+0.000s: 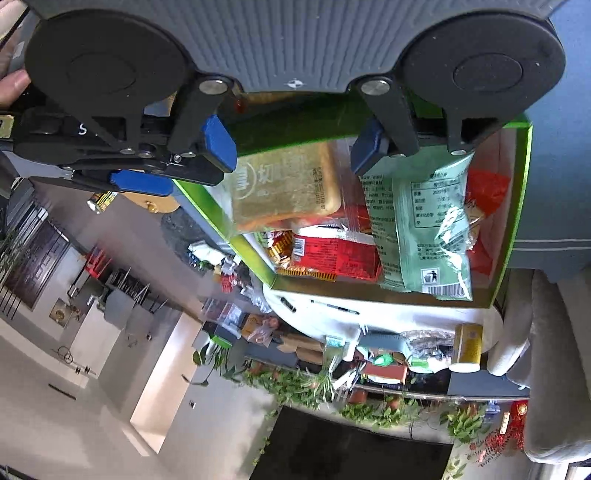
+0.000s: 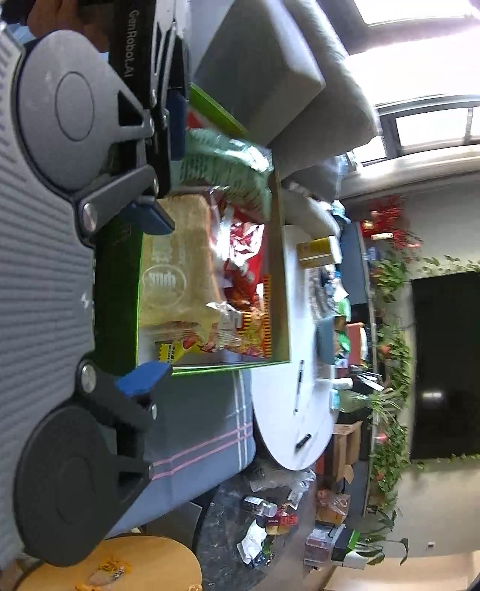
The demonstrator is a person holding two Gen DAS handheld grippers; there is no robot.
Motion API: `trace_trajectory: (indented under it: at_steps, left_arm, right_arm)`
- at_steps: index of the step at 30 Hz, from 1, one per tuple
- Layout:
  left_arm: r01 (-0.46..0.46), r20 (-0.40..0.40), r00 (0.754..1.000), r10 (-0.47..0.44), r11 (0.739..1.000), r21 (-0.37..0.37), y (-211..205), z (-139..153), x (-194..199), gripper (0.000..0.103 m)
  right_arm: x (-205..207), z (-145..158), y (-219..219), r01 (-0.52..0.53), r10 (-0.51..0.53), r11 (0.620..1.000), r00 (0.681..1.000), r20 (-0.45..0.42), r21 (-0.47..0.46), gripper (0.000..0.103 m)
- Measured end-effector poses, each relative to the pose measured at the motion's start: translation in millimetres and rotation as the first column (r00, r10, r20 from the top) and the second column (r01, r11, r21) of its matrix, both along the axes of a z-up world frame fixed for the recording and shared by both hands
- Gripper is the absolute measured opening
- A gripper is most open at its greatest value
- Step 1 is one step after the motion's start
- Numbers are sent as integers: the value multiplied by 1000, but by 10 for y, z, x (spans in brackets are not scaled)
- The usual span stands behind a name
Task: Organize snacks
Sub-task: 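Lower the bread loaf into the green box and open both grippers, then grasp the brown nut bag with the left gripper while the right grasps the red-white-blue bag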
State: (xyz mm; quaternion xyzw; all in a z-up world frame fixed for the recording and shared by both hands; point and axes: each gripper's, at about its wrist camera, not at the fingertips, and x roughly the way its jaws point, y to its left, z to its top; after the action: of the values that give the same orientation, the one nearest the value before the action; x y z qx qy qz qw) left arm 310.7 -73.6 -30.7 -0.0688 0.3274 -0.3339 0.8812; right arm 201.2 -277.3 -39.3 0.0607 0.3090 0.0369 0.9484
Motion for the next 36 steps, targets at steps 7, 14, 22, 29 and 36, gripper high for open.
trace_trajectory:
  at_steps: [7,14,22,29,36]
  left_arm:
    - [-9,41,999,7,999,37,162,80,-336,68]
    - [-11,-21,1000,11,1000,12,282,-36,-602,68]
    - [-15,-74,997,16,1000,16,360,-194,-997,70]
    - [0,-117,993,7,998,55,307,-347,-1183,73]
    - [-57,-113,992,65,995,77,222,-416,-1188,76]
  right_arm:
    - [-289,107,77,-2,7,994,999,47,-110,85]
    - [-496,69,-34,26,-25,998,1000,14,-55,85]
    - [-811,-44,-48,42,-42,999,999,-33,-14,85]
    - [-1093,-193,-51,1,0,1000,998,-67,16,85]
    - [-1154,-494,95,51,-50,999,994,-97,4,85]
